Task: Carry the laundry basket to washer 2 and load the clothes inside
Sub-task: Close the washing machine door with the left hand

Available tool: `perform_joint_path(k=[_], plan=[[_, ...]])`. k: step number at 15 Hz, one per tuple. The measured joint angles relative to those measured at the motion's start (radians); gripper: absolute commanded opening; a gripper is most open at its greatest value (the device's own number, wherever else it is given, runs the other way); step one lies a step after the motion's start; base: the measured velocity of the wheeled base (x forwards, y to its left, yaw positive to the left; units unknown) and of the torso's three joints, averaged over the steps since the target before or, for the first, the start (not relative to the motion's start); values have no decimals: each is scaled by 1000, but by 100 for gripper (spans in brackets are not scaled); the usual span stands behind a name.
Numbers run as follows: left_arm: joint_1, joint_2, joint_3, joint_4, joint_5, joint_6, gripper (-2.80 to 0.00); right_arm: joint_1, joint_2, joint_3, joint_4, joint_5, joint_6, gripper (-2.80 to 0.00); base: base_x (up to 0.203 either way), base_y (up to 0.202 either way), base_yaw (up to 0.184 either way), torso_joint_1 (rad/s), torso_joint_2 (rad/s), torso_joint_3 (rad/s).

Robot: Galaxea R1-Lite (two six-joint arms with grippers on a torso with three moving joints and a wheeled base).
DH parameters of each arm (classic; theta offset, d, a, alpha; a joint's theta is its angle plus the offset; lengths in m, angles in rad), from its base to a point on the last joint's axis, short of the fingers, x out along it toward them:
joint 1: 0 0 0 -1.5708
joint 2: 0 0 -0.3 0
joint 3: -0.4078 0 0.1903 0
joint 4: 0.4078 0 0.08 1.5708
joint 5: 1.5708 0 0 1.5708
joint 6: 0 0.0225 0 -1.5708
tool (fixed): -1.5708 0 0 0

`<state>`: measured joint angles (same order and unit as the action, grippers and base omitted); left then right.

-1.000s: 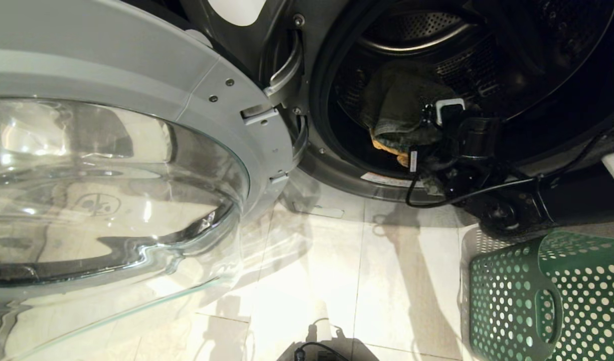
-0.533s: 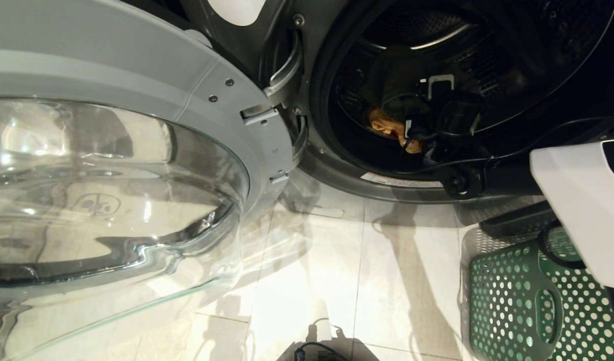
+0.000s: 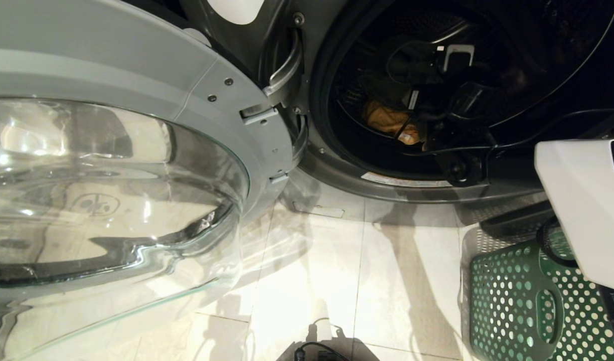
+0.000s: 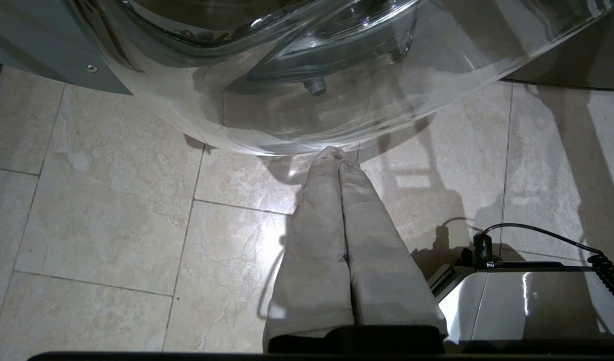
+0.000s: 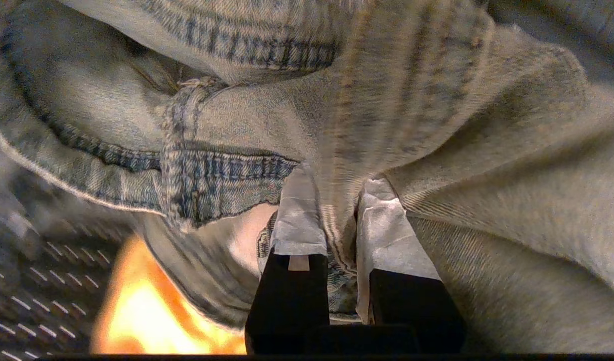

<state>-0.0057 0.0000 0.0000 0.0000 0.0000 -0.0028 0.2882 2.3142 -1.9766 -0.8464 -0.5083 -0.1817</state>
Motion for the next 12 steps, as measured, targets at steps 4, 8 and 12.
perform_joint_path(k=[4, 8, 12], plan=[[0, 0, 0, 0, 0, 0, -280, 20, -89, 0, 60, 2, 0, -280, 0, 0, 0, 0, 0, 0], [0, 0, 0, 0, 0, 0, -280, 22, -134, 13, 65, 9, -3, -280, 0, 0, 0, 0, 0, 0], [0, 0, 0, 0, 0, 0, -280, 22, -164, 26, 144, 13, -6, -280, 0, 0, 0, 0, 0, 0]])
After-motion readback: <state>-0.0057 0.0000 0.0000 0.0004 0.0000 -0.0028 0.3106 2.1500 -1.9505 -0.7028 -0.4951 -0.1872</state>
